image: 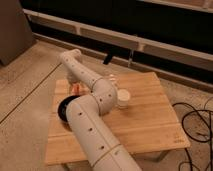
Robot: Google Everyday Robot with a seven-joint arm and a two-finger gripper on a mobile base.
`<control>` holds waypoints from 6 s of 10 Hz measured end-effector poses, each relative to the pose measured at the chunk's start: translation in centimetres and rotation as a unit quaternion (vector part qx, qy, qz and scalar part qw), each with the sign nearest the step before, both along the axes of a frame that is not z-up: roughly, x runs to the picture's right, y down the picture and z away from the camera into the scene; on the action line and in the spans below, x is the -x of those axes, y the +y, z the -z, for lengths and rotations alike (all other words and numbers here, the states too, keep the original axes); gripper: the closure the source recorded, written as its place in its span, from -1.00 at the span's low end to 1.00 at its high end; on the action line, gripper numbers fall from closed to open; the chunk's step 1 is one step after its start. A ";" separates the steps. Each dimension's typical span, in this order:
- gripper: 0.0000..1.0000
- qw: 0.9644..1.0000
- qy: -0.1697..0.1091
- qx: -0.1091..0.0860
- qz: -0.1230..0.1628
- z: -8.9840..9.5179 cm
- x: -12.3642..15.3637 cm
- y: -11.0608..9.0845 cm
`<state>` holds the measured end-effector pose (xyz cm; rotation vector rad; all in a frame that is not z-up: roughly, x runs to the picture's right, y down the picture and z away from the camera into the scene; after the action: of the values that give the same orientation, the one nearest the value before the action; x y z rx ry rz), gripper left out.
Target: Drag the pepper across the table
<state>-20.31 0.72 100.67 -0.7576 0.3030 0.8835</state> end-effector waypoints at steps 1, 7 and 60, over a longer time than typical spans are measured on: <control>-0.21 1.000 -0.005 0.000 -0.003 0.0 0.2 0.0; 0.99 0.998 -0.043 0.037 0.002 0.8 0.5 1.5; -0.52 0.901 -0.344 -0.208 0.165 18.4 24.8 -14.3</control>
<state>-45.06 -13.62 82.23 -0.5488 -0.3739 0.2982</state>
